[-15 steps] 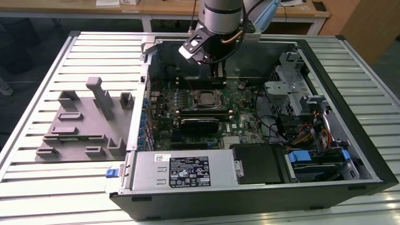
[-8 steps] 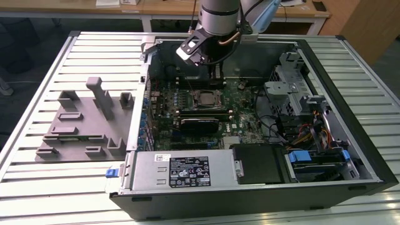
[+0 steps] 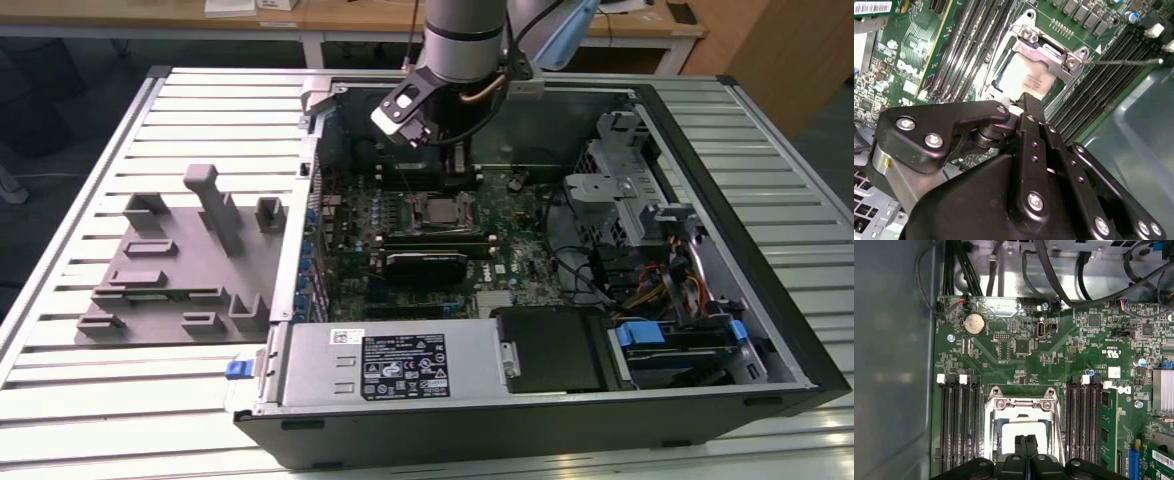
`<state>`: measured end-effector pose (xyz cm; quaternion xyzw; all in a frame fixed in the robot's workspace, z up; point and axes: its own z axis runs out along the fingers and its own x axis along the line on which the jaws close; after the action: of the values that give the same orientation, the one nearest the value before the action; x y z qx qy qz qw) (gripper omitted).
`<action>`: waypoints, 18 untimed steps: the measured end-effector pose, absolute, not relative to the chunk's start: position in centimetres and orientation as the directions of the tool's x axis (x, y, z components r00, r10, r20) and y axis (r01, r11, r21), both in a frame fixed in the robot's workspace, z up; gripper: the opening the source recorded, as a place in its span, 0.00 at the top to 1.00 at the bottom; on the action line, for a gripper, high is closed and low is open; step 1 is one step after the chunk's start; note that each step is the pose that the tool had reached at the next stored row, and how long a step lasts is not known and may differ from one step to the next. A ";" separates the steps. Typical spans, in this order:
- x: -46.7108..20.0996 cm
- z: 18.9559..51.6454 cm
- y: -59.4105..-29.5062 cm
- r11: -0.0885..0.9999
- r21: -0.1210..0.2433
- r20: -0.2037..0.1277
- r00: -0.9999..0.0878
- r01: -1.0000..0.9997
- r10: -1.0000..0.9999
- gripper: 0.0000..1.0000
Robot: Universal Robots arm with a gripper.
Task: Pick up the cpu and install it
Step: 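Close the cpu cover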
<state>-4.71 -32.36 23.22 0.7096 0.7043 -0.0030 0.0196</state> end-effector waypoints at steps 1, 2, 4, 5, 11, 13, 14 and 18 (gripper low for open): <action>-4.8 23.2 -32.4 -0.007 0.024 -0.032 0.008 1.000 0.999 0.89; -4.9 23.1 -32.5 -0.007 0.024 -0.032 0.008 1.000 0.999 0.89; -5.0 22.9 -32.6 -0.007 0.024 -0.032 0.008 1.000 0.999 0.89; -5.1 22.9 -32.7 -0.007 0.024 -0.032 0.008 1.000 0.999 0.89; -5.5 22.6 -32.8 -0.007 0.024 -0.032 0.008 1.000 0.999 0.89; -5.5 22.6 -32.8 -0.007 0.024 -0.032 0.008 1.000 0.999 0.89; -5.5 22.6 -32.8 -0.007 0.024 -0.032 0.008 1.000 0.999 0.89; -5.5 22.6 -32.8 0.004 0.024 -0.032 -0.003 1.000 0.999 0.89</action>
<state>-5.45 -32.80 22.60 0.7058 0.7081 -0.0028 0.0196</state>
